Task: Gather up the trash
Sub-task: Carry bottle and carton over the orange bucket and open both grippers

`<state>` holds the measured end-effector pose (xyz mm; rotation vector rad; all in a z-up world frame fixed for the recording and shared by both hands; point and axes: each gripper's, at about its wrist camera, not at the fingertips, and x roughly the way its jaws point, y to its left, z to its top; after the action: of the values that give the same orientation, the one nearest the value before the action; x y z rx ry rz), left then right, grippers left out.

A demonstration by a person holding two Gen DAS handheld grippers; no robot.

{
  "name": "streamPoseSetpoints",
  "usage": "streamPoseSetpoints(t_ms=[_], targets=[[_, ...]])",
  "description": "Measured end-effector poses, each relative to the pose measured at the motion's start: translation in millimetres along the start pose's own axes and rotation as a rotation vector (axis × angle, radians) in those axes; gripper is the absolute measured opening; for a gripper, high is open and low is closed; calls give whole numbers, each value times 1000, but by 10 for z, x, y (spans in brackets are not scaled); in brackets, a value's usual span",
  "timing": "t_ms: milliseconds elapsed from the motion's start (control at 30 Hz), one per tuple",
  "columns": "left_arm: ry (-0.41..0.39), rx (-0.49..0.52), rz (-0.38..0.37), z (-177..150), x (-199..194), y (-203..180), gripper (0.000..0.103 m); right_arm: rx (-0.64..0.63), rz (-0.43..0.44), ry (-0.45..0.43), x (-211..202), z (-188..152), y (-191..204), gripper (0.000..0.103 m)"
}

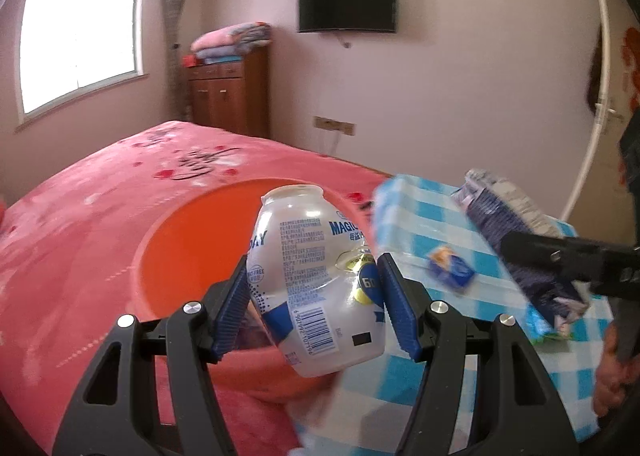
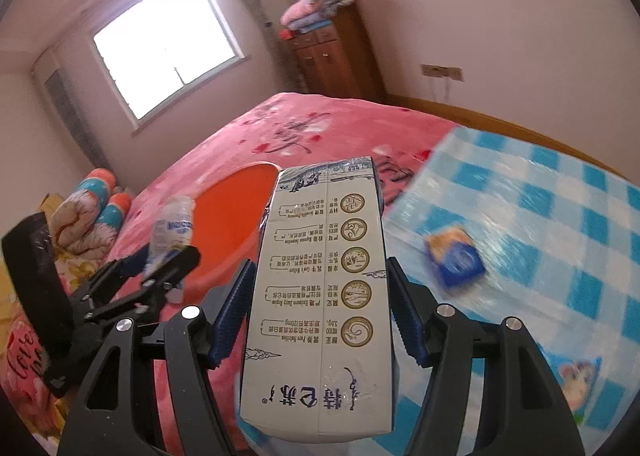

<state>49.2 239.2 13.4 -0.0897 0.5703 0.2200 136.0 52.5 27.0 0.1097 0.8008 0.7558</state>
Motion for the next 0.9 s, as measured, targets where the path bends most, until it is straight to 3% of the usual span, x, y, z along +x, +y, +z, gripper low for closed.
streamPoseSetpoints(t_ms=[300, 700, 800, 900], targets=[[20, -16, 103, 51, 229, 344, 63, -77, 48, 21, 390, 279, 426, 65], [74, -37, 142, -9, 416, 525, 64, -121, 71, 79, 938, 448, 761, 66], [99, -49, 157, -24, 480, 573, 73, -94, 67, 85, 1038, 468, 744, 91], [105, -45, 176, -55, 496, 590, 84, -60, 88, 62, 1007, 450, 689, 92]])
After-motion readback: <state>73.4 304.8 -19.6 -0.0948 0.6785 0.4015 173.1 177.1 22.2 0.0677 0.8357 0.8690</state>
